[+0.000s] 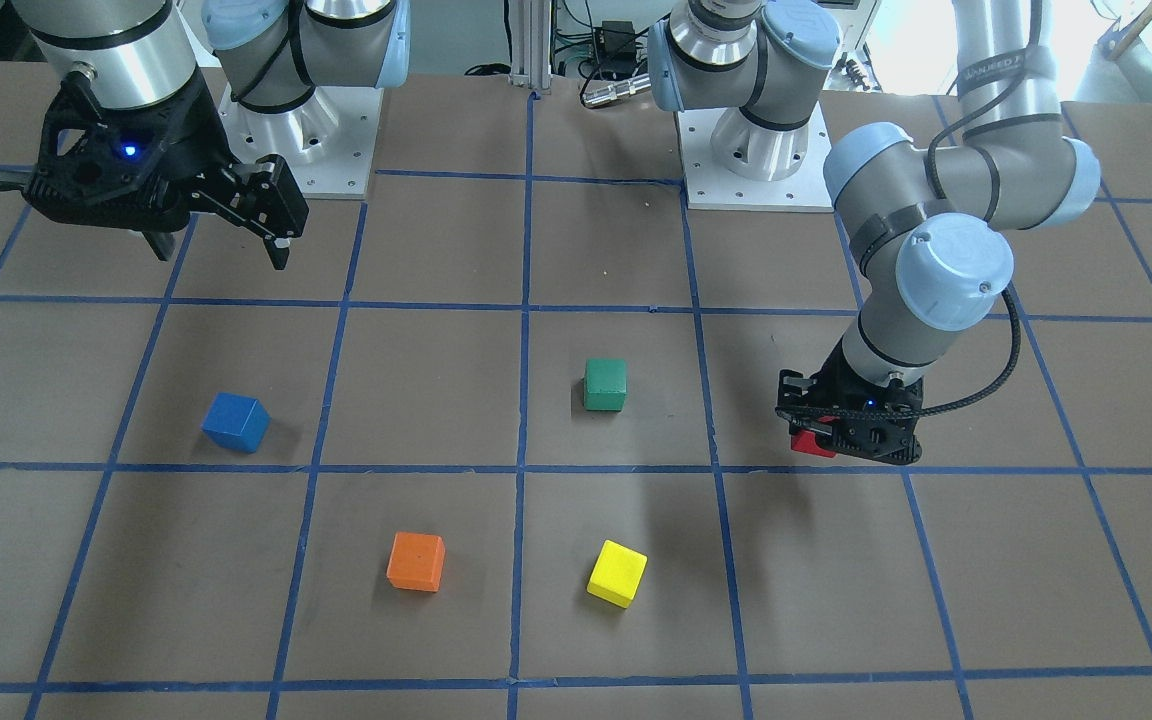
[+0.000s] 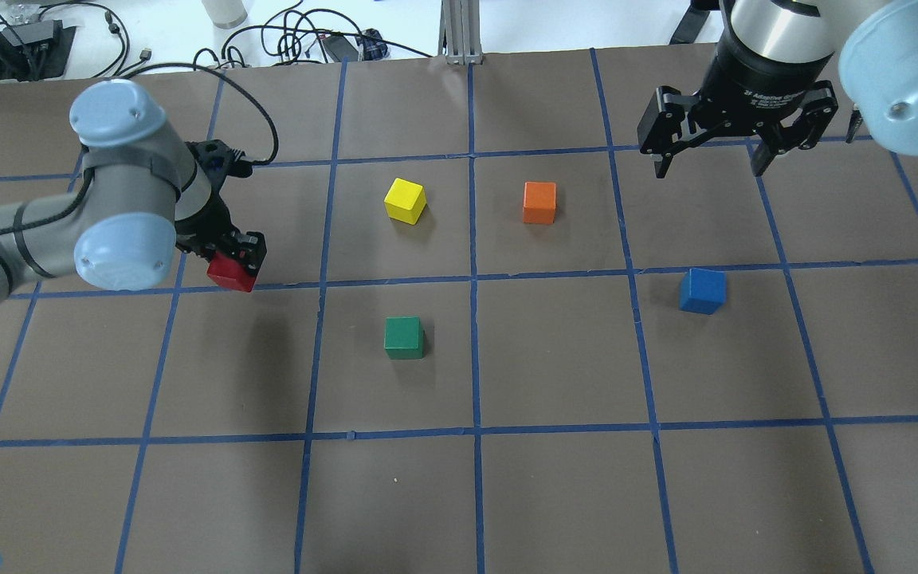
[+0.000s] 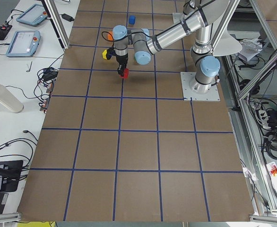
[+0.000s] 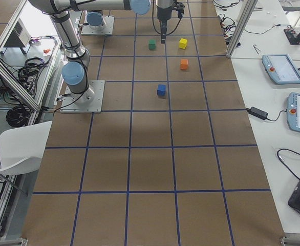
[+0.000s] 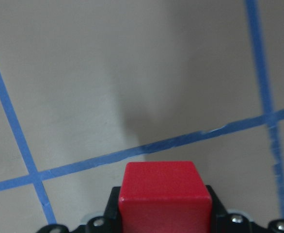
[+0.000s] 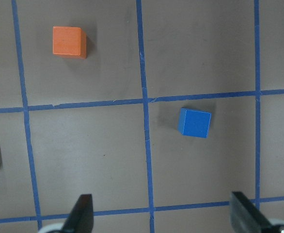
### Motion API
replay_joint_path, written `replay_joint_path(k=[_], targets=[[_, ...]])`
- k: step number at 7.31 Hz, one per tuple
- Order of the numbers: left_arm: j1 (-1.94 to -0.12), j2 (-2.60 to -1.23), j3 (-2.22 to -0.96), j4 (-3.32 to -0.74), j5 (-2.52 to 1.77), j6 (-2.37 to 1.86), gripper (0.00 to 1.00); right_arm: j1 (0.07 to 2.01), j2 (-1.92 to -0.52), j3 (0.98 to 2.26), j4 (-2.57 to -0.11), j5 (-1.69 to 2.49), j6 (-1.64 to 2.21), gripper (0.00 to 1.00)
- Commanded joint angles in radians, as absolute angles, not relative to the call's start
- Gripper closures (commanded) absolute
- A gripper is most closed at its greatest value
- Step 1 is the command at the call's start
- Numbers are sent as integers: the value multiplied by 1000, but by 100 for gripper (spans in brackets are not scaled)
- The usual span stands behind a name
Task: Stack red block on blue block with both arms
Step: 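Carry the red cube toward the middle of the table and set it down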
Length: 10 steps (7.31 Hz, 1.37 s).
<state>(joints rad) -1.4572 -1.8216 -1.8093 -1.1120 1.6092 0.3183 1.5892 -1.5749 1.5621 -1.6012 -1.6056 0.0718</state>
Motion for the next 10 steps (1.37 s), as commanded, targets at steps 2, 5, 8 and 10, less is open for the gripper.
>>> replay_joint_path(k=[2,5,8,10], targets=[[-1763,-1902,-1472,-1385,1456,-201,100,1589,-1574,1566,-1600,-1608,69,0],[-1955,-2055,-1443,-1297,1442,-449,100,1589,-1575,1566,-1601,-1608,64,0],[-2038,-2169,-1454,-1198,1457,-564,100,1589,-1577,1568,-1601,-1605,72,0],[-2054,-2207,-1457,-1189,1457,-577,84,1589,-1575,1566,-1603,-1605,71,0]])
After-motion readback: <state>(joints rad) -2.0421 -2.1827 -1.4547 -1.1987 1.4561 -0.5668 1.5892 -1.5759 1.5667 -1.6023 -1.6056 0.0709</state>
